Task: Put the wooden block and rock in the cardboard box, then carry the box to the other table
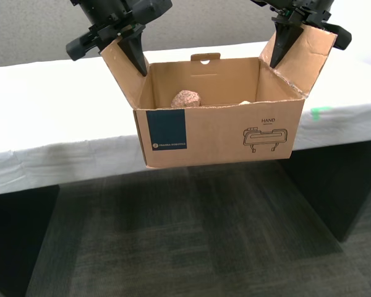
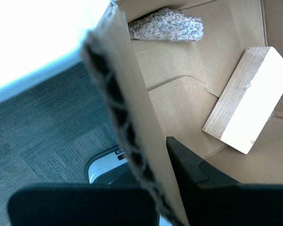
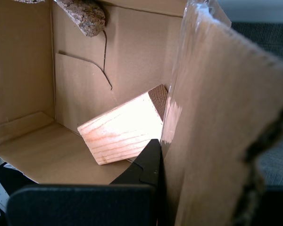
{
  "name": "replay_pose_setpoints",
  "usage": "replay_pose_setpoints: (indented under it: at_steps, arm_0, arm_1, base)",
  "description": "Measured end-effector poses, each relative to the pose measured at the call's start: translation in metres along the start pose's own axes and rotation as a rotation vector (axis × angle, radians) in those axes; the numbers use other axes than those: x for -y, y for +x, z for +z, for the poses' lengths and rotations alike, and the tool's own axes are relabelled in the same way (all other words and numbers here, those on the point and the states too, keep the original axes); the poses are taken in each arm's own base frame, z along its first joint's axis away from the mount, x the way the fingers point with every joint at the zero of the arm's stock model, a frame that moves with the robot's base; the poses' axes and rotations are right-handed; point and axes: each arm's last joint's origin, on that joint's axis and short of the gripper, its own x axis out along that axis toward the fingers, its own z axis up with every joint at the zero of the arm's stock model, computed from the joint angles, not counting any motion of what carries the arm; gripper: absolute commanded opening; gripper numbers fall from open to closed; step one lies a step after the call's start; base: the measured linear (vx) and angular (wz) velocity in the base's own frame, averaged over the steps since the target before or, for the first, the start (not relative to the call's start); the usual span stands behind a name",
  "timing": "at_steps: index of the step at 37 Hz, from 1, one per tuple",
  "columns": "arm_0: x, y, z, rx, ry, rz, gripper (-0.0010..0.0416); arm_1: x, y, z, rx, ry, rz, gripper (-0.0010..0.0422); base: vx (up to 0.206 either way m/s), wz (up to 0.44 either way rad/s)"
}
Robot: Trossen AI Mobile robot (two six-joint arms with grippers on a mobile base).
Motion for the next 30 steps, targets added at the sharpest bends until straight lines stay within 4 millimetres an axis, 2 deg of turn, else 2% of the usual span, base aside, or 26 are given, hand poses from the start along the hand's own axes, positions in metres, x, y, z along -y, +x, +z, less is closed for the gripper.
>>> replay_pose_setpoints:
  at_steps: [30]
  arm_0:
    - [-0.0019, 0.0007, 0.005, 0.047, -0.047, 0.002, -0.0001]
  arm_1:
    - [0.0003, 0.0006, 0.0026, 0.03, -0.014, -0.003, -0.0001]
  base:
    - [0.171, 0.043]
